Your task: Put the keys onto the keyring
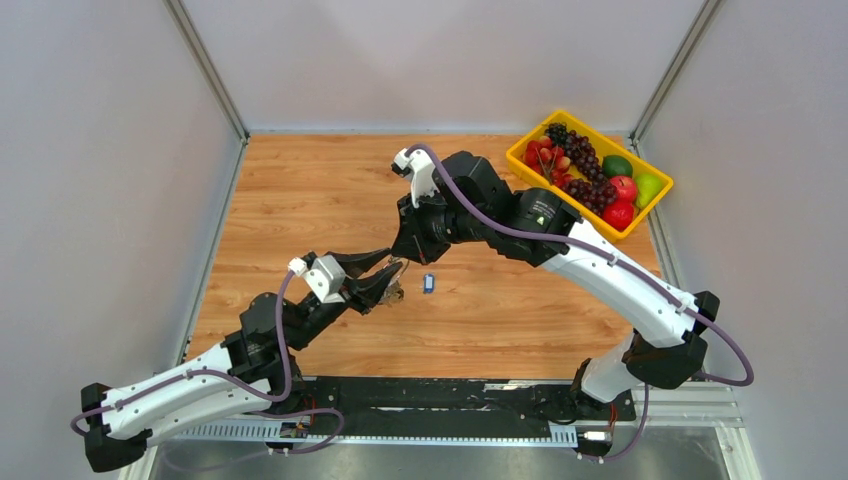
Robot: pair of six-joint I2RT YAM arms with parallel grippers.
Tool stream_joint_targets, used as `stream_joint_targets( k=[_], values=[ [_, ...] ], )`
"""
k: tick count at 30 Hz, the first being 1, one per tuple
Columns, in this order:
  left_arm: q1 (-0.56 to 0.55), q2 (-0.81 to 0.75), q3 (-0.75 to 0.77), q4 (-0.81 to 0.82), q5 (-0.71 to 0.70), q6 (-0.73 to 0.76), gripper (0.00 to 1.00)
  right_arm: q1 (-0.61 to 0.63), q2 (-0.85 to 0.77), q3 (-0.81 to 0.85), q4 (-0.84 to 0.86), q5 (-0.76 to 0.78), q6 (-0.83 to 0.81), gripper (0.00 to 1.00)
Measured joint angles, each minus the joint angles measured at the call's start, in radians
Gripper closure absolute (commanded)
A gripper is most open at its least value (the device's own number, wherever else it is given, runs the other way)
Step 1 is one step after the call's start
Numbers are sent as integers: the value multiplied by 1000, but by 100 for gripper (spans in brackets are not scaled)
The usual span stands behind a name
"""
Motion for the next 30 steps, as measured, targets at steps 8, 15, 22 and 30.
stream_joint_targets(
  k=[8,15,22,30],
  values=[
    [0,2,-12,29,9,19,55,4,8,16,-2,-4,0,100],
    [0,4,-19,51,28,29,60,8,15,26,-2,-5,0,100],
    [0,14,-21,61,31,43,65,10,16,28,-11,-5,0,100],
    [0,13,-21,60,31,43,60,13,19,39,-20,-5,0,100]
  ],
)
